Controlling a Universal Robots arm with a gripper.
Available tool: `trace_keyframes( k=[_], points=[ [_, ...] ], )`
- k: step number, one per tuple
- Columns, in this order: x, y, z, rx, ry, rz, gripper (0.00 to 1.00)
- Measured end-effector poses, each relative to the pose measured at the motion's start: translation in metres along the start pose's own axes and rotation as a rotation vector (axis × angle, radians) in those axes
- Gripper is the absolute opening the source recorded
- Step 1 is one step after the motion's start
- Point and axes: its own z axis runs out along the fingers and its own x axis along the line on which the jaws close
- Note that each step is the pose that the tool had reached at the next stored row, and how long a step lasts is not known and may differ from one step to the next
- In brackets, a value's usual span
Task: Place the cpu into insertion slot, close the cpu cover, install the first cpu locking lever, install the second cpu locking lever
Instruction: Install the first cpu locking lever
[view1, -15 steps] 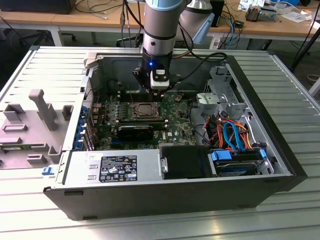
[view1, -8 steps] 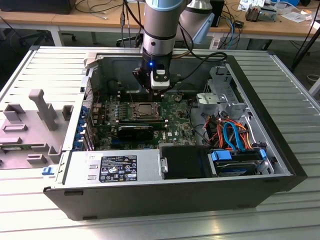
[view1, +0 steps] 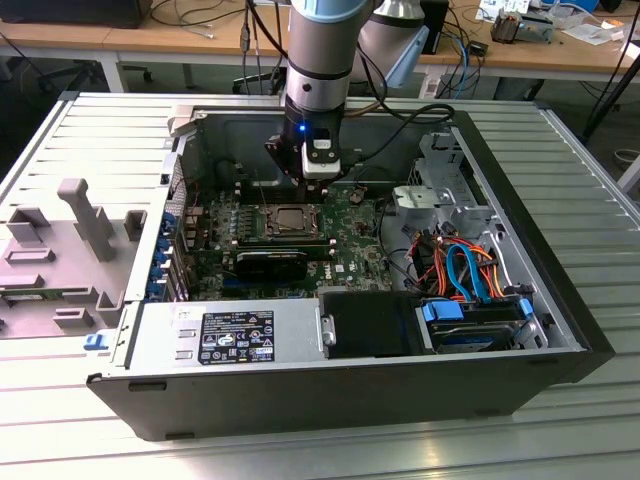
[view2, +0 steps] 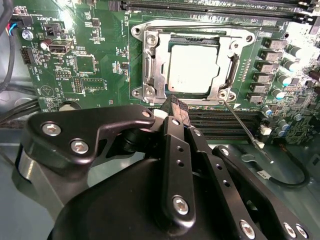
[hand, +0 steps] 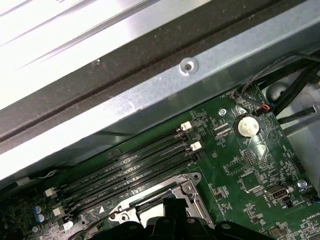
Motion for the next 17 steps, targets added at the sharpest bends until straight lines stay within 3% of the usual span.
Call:
trace_keyframes(
  k=[11, 17],
  points=[
    [0.0000, 0.0000, 0.0000, -0.0014, 0.0022, -0.020, 0.11],
    [0.0000, 0.0000, 0.0000, -0.0086, 0.0082, -0.053, 0.11]
  ],
)
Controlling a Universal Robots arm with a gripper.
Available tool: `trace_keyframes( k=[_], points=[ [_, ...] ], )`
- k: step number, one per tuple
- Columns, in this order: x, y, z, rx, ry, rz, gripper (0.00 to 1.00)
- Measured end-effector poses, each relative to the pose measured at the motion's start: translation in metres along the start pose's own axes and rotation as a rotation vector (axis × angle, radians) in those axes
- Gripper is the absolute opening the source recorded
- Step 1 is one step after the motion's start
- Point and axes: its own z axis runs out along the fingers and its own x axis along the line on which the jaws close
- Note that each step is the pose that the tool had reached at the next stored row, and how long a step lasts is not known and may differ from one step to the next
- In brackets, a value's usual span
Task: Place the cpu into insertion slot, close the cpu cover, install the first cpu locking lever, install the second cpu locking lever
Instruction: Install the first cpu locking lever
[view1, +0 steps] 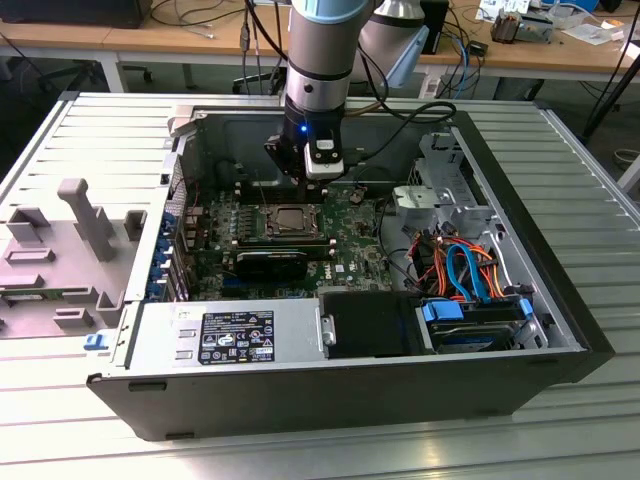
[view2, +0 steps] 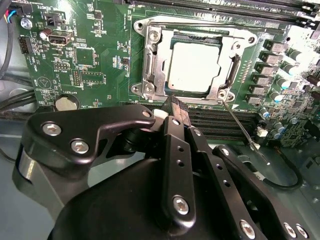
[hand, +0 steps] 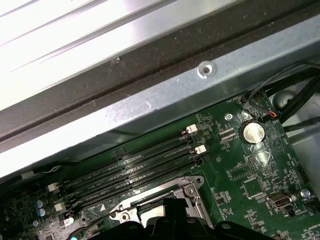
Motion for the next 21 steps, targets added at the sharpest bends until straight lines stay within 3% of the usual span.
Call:
trace_keyframes(
  k=[21],
  points=[
    [0.0000, 0.0000, 0.0000, -0.0040, 0.0046, -0.033, 0.11]
  ],
)
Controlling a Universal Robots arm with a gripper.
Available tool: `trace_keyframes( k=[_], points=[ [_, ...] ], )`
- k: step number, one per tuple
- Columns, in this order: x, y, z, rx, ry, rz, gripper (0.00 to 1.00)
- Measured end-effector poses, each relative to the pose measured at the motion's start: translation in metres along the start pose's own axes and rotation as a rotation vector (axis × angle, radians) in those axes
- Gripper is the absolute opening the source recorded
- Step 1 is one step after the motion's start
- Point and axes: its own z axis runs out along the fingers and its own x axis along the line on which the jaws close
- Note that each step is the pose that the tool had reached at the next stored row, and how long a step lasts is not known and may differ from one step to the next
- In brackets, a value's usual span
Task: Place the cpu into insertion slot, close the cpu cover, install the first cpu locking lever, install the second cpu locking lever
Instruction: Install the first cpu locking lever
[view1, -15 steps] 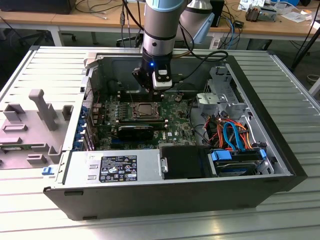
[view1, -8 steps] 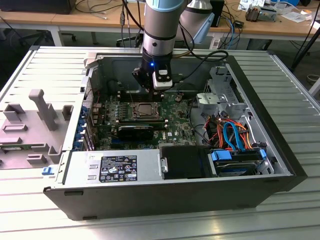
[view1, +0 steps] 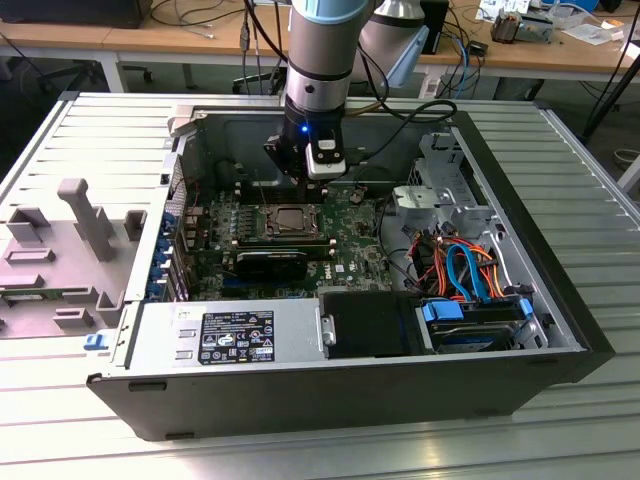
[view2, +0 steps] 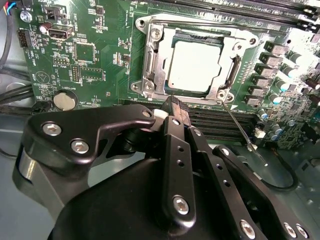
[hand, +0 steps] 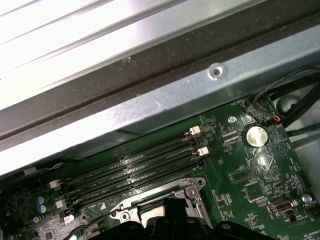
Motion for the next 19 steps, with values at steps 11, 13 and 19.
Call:
trace_keyframes(
  k=[11, 13, 19],
  points=[
    [0.0000, 0.0000, 0.0000, -0.0026, 0.0025, -0.015, 0.11],
    [0.0000, 0.0000, 0.0000, -0.0030, 0.0028, -0.018, 0.11],
    [0.0000, 0.0000, 0.0000, -0.0040, 0.0039, -0.025, 0.11]
  ],
)
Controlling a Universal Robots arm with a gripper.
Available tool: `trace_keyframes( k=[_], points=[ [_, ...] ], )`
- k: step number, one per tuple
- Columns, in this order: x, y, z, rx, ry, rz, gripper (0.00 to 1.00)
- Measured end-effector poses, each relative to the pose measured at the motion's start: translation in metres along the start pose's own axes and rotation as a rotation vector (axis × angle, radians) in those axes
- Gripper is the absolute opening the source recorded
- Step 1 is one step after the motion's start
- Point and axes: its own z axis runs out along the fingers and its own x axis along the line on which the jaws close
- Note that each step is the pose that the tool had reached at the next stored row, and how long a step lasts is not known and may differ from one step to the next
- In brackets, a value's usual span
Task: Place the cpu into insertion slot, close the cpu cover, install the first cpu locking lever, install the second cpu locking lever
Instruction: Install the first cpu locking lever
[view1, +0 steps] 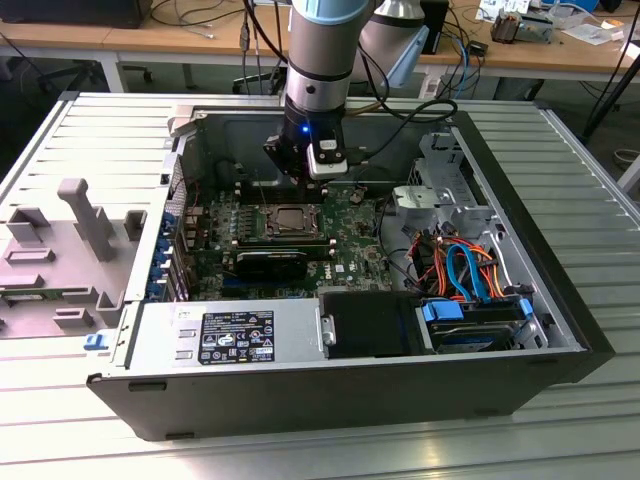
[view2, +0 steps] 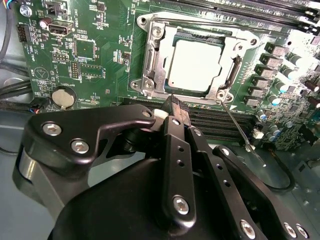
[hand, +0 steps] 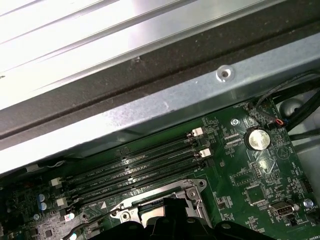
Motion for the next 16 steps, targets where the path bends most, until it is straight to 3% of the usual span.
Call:
trace_keyframes(
  k=[16],
  points=[
    [0.0000, 0.0000, 0.0000, -0.0029, 0.0036, -0.026, 0.11]
  ],
)
